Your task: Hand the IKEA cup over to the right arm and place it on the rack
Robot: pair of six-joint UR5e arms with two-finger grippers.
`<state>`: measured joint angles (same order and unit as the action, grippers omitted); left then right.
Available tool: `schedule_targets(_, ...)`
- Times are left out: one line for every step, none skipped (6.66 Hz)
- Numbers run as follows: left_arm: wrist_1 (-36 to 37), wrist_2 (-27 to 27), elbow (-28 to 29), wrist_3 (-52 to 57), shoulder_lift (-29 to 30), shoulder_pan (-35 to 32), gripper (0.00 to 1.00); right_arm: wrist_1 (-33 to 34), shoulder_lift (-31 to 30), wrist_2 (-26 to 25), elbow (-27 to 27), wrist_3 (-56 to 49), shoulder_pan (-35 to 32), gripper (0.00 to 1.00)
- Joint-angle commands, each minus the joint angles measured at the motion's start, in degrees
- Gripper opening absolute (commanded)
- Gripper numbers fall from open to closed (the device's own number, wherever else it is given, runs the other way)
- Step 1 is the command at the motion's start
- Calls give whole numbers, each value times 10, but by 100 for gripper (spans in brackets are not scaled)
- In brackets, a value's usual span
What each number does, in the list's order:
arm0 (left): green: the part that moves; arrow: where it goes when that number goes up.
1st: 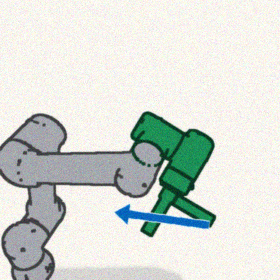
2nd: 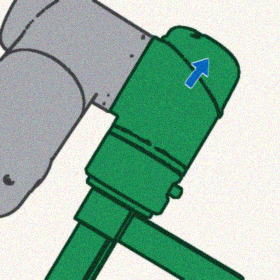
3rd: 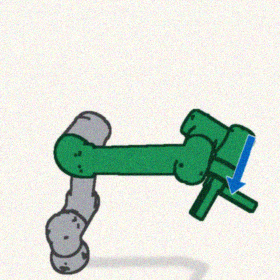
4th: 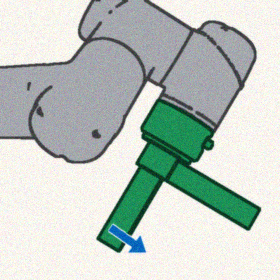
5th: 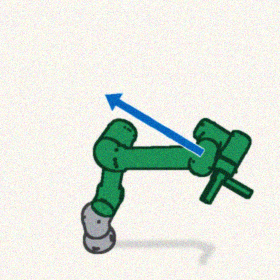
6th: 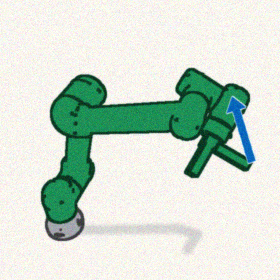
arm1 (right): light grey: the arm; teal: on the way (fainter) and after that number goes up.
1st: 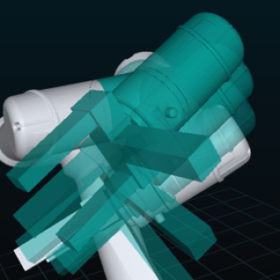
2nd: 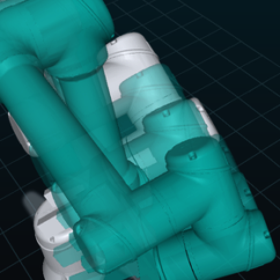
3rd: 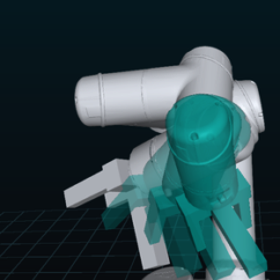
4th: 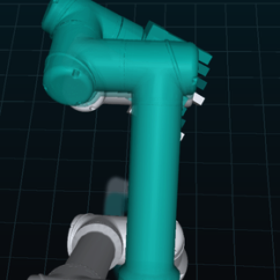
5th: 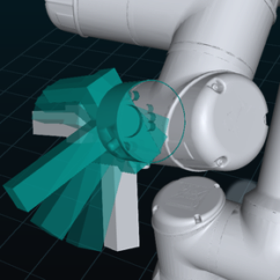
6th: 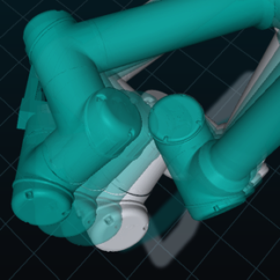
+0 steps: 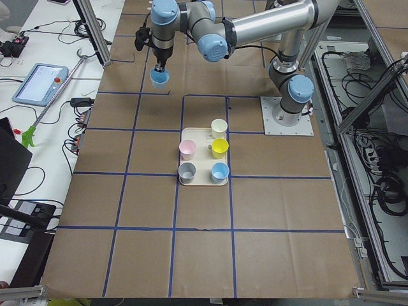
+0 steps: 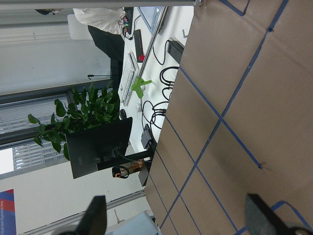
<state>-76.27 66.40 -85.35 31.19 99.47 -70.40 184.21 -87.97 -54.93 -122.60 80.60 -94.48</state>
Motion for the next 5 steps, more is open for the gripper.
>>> schedule_targets(164,-146,-54,21,-1,-16,0,2,1,0,1,-1,0,100)
schedule_targets(300,-198,-108,21,3,-31,0,2,1,0,1,-1,0,100)
schedule_targets(442,-236,-172,19,7,-39,0,3,2,-5,1,0,1,100)
schedule_targets(552,-287,-228,18,15,-40,0,11,2,-8,1,1,3,100)
schedule_targets(636,-332,-262,19,32,-41,0,30,3,-31,0,3,4,100)
